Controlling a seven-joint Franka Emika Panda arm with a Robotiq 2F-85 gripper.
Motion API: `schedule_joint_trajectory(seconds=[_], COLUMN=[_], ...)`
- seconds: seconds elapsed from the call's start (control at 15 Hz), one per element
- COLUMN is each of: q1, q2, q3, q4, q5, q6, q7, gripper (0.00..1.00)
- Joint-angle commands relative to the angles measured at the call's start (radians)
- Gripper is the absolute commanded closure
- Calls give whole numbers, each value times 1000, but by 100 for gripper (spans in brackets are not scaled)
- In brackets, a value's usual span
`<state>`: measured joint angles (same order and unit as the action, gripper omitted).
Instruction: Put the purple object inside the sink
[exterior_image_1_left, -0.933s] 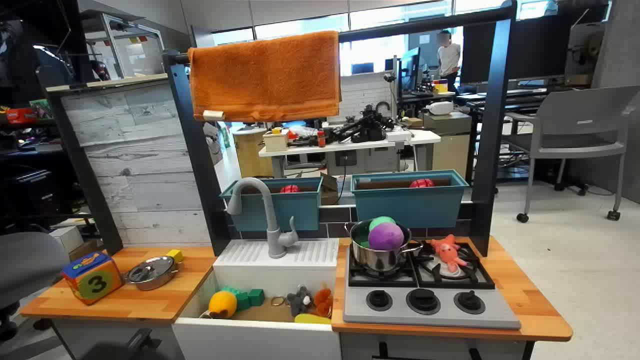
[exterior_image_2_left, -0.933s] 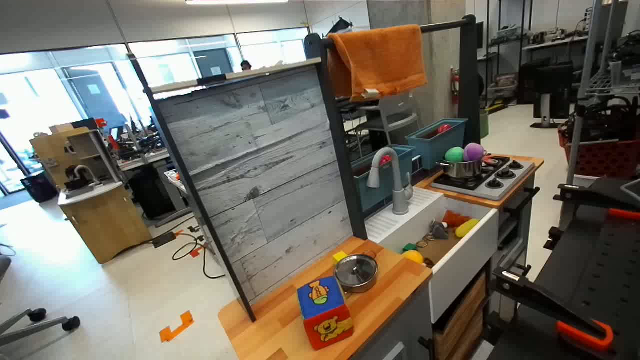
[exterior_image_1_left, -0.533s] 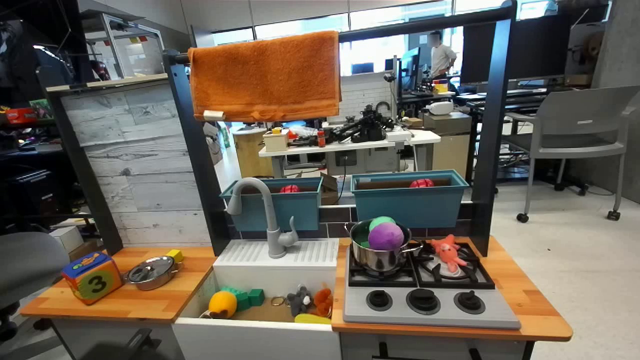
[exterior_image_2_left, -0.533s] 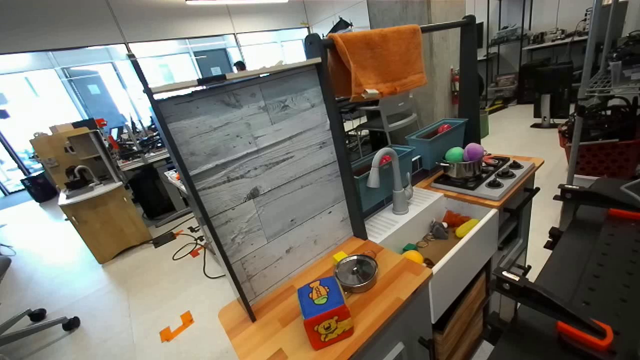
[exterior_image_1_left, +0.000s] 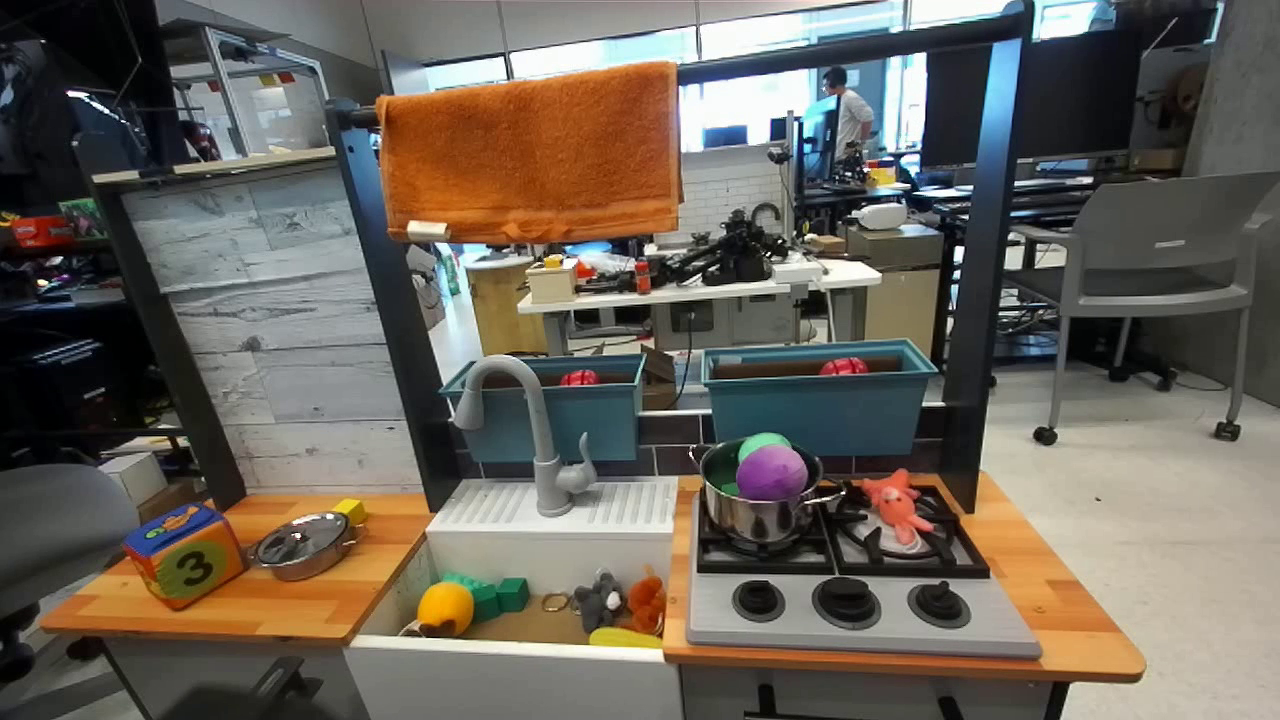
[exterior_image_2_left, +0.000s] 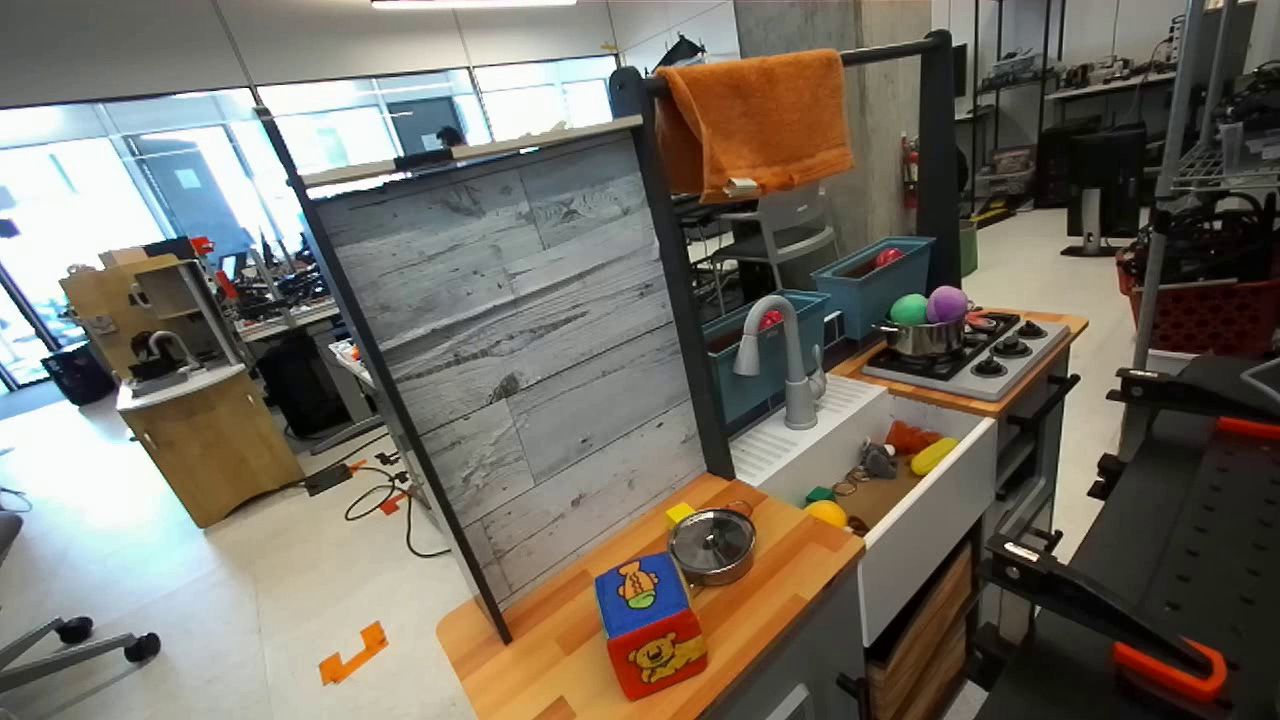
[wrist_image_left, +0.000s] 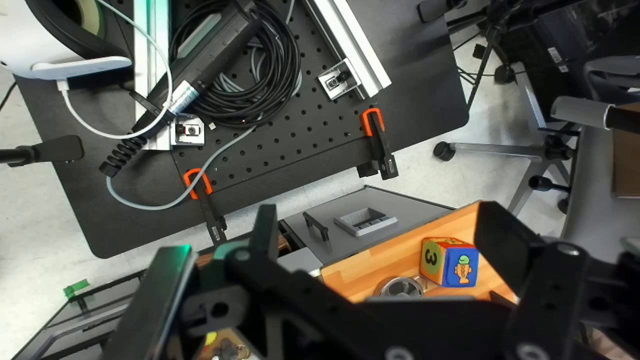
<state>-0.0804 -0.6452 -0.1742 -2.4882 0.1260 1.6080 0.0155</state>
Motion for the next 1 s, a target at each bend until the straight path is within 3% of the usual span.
schedule_joint_trajectory(seconds=[0.0,0.13,0.33,0.47,0.93], q1=[-21,-14,-8,-14,-84], q2=[12,76,266,384,732], q3=[20,25,1,-25,-75], q4=[-1,5,76,121,333], q5=[8,17,52,84,282], q6=[19,139,363,450,552], q7=[-11,-14,-22,-35,-158], gripper=[0,0,0,0,0])
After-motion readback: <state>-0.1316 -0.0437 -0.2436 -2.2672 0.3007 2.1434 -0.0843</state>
